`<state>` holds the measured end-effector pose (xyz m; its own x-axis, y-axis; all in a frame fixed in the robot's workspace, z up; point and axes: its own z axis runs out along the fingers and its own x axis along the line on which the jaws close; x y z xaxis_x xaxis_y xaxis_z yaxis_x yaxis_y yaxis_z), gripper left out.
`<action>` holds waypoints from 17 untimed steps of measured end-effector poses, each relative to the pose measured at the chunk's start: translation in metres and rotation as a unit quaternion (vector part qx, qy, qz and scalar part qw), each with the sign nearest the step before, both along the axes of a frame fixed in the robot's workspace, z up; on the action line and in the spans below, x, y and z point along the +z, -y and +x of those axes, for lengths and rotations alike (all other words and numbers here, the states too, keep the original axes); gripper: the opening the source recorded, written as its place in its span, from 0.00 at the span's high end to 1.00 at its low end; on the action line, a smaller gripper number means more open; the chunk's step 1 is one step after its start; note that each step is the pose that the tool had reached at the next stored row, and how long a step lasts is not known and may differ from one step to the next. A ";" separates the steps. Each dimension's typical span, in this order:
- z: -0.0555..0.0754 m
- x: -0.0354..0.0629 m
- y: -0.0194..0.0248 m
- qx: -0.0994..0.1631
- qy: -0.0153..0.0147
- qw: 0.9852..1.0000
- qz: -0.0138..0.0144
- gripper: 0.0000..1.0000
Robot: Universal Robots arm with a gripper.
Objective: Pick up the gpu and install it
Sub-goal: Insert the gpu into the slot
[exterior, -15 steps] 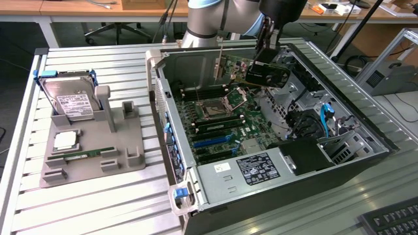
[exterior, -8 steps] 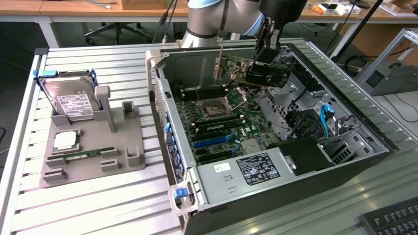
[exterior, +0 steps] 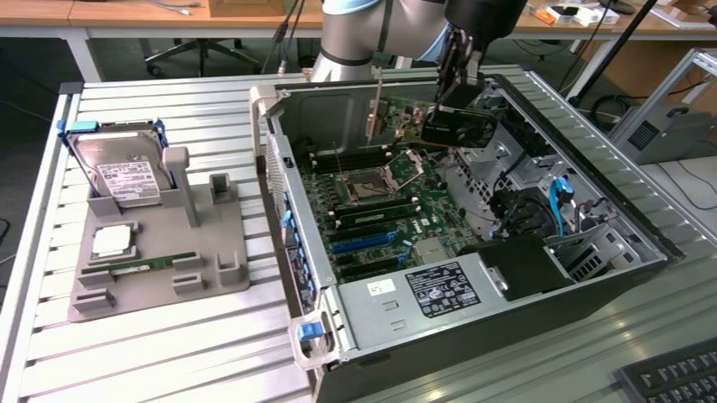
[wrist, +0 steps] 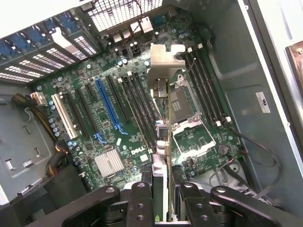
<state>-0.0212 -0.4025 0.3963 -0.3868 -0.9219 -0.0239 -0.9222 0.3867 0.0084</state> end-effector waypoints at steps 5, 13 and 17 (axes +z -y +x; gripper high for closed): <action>0.000 0.0001 0.0000 0.016 0.000 1.000 -0.001 0.74; 0.000 0.0001 0.0000 0.023 0.000 1.000 -0.001 0.74; 0.000 0.0000 0.0000 0.025 0.000 1.000 -0.001 0.74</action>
<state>-0.0211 -0.4025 0.3963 -0.3394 -0.9404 -0.0218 -0.9406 0.3393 0.0076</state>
